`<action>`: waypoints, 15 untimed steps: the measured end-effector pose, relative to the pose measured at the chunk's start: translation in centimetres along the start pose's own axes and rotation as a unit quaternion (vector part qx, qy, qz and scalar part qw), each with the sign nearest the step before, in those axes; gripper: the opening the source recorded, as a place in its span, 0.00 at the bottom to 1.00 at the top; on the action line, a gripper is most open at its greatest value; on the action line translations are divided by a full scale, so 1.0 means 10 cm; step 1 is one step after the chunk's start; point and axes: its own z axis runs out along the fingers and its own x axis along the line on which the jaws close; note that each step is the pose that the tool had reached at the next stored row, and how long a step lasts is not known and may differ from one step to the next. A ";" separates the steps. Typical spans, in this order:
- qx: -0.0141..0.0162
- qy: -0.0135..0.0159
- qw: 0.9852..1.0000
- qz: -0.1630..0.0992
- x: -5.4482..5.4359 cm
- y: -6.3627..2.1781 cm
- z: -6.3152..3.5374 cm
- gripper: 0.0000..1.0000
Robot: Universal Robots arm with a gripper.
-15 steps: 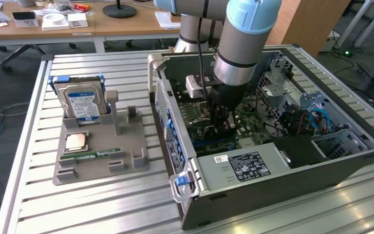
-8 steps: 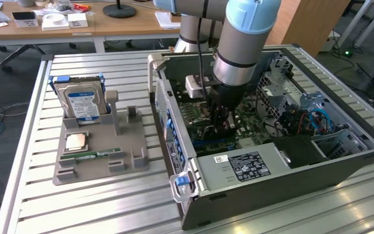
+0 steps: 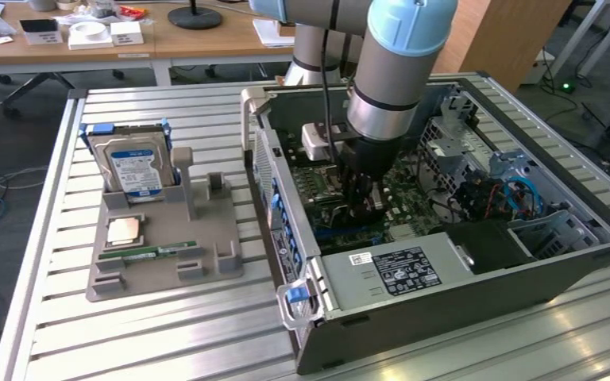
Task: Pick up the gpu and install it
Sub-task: 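Insert the gpu into the slot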
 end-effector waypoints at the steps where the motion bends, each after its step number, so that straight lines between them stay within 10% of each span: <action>1: 0.000 0.000 1.000 0.000 0.00 0.001 0.001 0.26; 15: 0.000 0.000 1.000 0.000 0.00 0.005 0.004 0.26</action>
